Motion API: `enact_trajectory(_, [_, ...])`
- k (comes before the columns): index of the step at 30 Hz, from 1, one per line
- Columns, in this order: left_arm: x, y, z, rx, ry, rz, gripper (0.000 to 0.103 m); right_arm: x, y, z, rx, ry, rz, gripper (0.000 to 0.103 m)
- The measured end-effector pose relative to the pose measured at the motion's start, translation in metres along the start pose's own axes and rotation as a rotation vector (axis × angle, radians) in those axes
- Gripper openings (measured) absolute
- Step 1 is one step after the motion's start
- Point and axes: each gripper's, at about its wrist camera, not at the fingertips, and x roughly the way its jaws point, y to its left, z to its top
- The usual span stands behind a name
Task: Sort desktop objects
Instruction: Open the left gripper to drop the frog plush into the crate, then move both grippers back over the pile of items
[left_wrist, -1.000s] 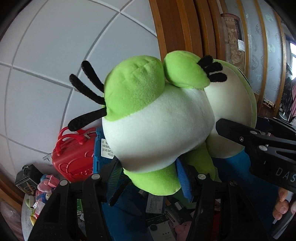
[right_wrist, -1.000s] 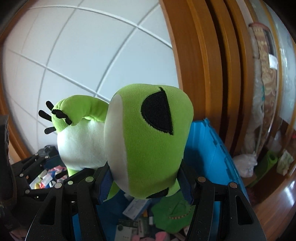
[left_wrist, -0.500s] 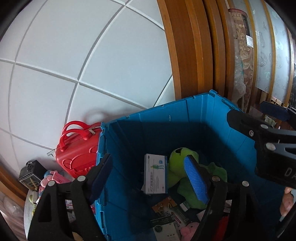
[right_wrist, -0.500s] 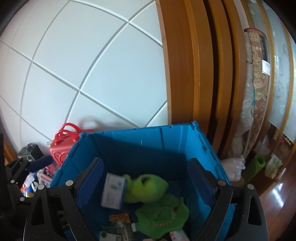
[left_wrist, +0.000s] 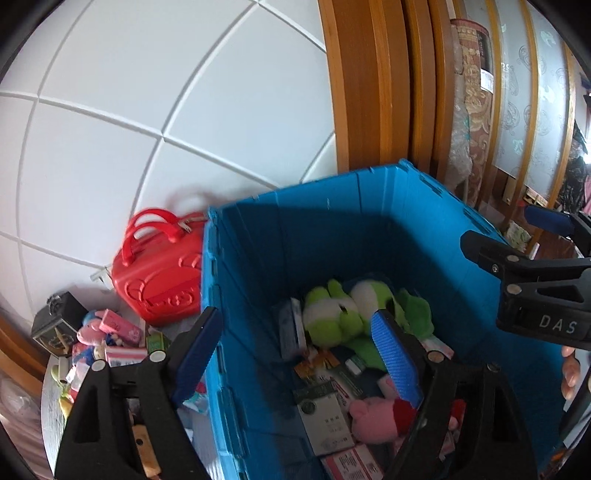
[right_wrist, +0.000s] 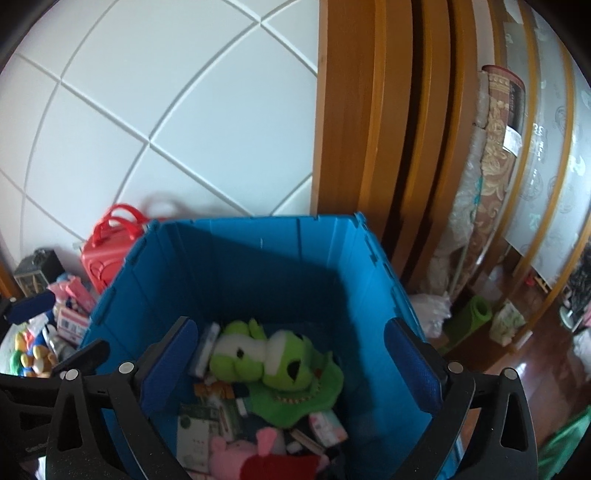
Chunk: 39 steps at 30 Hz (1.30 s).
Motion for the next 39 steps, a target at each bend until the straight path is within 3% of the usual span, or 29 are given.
enact_trajectory(3, [-0.008, -0.006, -0.011, 0.015, 0.034, -0.026, 0.083, -0.009, 0.0, -0.012, -0.037, 0.03, -0.022, 0.102])
enact_trajectory(9, [-0.039, -0.007, -0.037, 0.008, 0.018, -0.12, 0.083, -0.039, 0.005, -0.039, -0.075, 0.021, -0.029, 0.102])
enact_trajectory(15, [-0.078, 0.004, -0.07, 0.016, -0.076, -0.133, 0.083, -0.075, 0.02, -0.065, -0.085, -0.023, -0.031, 0.103])
enact_trajectory(21, [-0.112, 0.025, -0.108, 0.002, -0.184, -0.114, 0.092, -0.108, 0.053, -0.099, -0.087, -0.087, -0.118, 0.103])
enact_trajectory(27, [-0.138, 0.07, -0.151, -0.039, -0.221, -0.12, 0.093, -0.135, 0.097, -0.128, -0.067, -0.12, -0.168, 0.103])
enact_trajectory(39, [-0.192, 0.205, -0.256, -0.156, -0.291, 0.0, 0.093, -0.18, 0.229, -0.17, -0.073, -0.175, -0.033, 0.103])
